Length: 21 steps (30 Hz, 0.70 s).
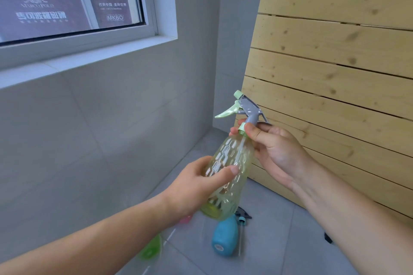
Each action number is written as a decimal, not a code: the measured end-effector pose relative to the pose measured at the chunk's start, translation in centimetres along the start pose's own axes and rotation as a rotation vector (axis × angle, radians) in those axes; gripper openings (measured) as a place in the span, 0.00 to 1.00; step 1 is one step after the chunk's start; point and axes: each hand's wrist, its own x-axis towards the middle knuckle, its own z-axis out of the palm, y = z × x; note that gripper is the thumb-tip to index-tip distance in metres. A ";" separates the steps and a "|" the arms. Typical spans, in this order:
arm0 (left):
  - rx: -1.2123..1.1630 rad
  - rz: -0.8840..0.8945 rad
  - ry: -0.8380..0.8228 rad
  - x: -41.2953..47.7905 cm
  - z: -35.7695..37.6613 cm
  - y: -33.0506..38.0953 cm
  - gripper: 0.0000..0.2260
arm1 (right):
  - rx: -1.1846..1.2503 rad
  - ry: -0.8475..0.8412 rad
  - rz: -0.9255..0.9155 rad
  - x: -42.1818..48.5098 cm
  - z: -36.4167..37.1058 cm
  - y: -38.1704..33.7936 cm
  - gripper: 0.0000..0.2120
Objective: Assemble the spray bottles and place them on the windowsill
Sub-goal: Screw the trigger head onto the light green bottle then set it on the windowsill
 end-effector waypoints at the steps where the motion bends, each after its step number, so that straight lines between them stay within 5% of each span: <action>1: 0.009 -0.001 -0.013 0.0 -0.1 0.0 0.23 | -0.005 -0.008 0.004 -0.1 0.0 -0.1 0.09; 3: -0.018 0.000 -0.038 -0.1 -0.5 0.2 0.24 | -0.047 -0.007 -0.007 -0.1 0.0 -0.2 0.09; 7: -0.045 0.053 0.040 0.3 -1.4 0.4 0.22 | -0.237 0.035 -0.036 -0.4 0.2 0.3 0.25; 11: -0.106 0.072 0.146 1.3 -2.6 1.2 0.16 | -0.397 -0.037 -0.074 -0.7 1.4 0.8 0.12; 21: -0.064 0.239 0.264 3.5 -8.3 6.5 0.10 | -0.439 -0.155 -0.264 5.6 8.0 -1.8 0.18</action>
